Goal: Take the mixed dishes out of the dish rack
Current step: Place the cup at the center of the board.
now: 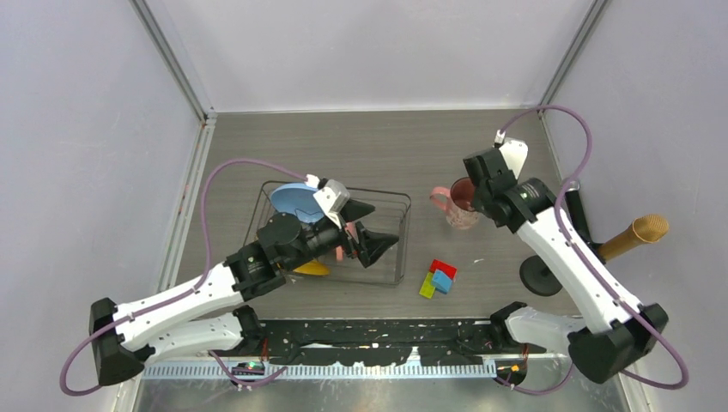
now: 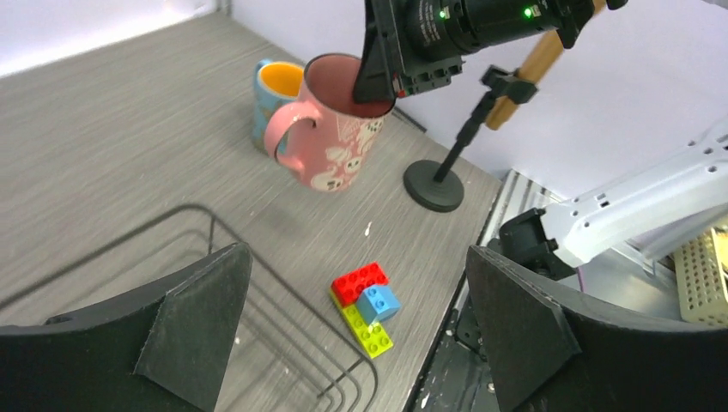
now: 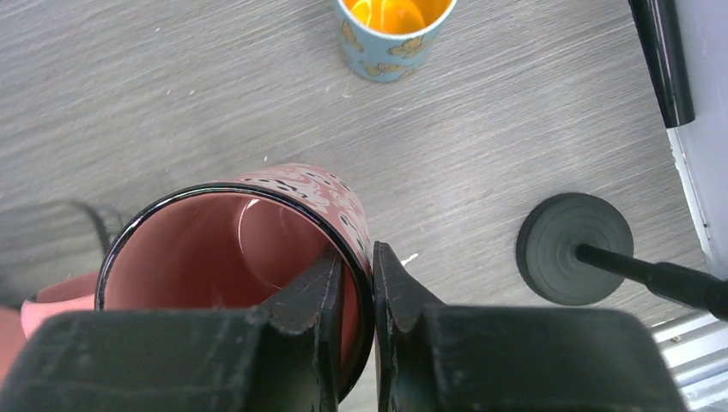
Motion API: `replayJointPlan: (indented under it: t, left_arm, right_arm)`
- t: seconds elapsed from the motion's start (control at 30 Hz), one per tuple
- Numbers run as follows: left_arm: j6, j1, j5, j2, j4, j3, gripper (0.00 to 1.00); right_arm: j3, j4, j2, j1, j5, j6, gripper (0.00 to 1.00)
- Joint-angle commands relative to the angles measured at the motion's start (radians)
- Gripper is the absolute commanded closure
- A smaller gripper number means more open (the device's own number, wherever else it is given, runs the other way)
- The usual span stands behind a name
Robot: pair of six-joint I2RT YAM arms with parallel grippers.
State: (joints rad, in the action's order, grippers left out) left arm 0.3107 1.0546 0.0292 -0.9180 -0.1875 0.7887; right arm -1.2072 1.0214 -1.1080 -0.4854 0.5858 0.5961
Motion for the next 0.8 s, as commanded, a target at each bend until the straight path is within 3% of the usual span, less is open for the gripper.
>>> replayJointPlan:
  t: [0.0, 0.17, 0.4, 0.77]
  left_arm:
    - [0.089, 0.002, -0.152, 0.068, 0.097, -0.046, 0.00]
    - [0.136, 0.002, -0.215, 0.174, 0.173, -0.102, 0.00]
    - [0.166, 0.002, -0.313, 0.290, 0.287, -0.142, 0.00]
    - [0.217, 0.002, -0.456, 0.274, 0.460, -0.088, 0.00]
  right_arm:
    - [-0.036, -0.226, -0.117, 0.077, 0.009, 0.036, 1.00]
    - [-0.108, -0.307, -0.330, 0.161, -0.047, 0.033, 1.00]
    - [-0.182, -0.416, -0.495, 0.188, -0.052, 0.030, 1.00]
    - [-0.191, -0.562, -0.641, 0.210, -0.030, -0.020, 0.97]
